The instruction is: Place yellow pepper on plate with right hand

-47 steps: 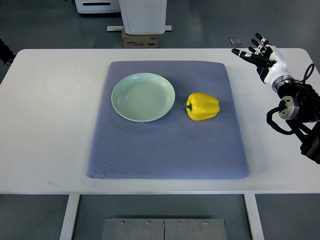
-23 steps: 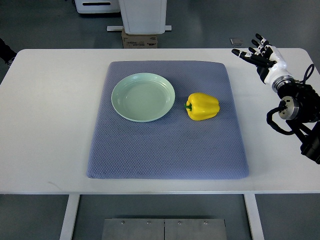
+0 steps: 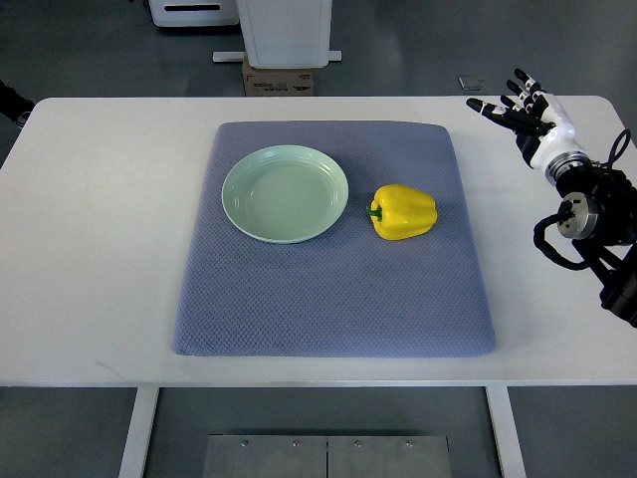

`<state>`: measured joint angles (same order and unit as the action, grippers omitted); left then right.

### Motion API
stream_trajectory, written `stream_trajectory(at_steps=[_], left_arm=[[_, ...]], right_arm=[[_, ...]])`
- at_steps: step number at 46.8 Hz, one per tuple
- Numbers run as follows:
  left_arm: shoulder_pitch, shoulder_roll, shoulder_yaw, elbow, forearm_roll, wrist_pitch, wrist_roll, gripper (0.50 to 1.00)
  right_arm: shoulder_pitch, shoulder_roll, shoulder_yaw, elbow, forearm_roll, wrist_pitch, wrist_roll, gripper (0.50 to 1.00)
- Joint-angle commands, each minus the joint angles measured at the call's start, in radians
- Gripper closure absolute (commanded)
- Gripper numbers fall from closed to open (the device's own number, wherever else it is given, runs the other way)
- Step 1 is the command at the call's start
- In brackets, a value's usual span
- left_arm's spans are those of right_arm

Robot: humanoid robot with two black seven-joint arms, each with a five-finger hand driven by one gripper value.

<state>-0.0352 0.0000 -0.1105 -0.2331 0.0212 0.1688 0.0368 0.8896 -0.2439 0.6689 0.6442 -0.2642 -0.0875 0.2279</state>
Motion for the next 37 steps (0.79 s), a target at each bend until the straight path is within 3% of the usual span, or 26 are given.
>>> stream_trajectory(at_steps=[1,37], left_arm=[[0.000,0.000,0.000,0.000,0.000,0.000,0.000,0.500],[0.000,0.000,0.000,0.000,0.000,0.000,0.000,0.500]], right_arm=[[0.000,0.000,0.000,-0.001,-0.001,0.000,0.001,0.500],[0.019,0.000,0.000,-0.037,-0.001,0.000,0.001,0.500]])
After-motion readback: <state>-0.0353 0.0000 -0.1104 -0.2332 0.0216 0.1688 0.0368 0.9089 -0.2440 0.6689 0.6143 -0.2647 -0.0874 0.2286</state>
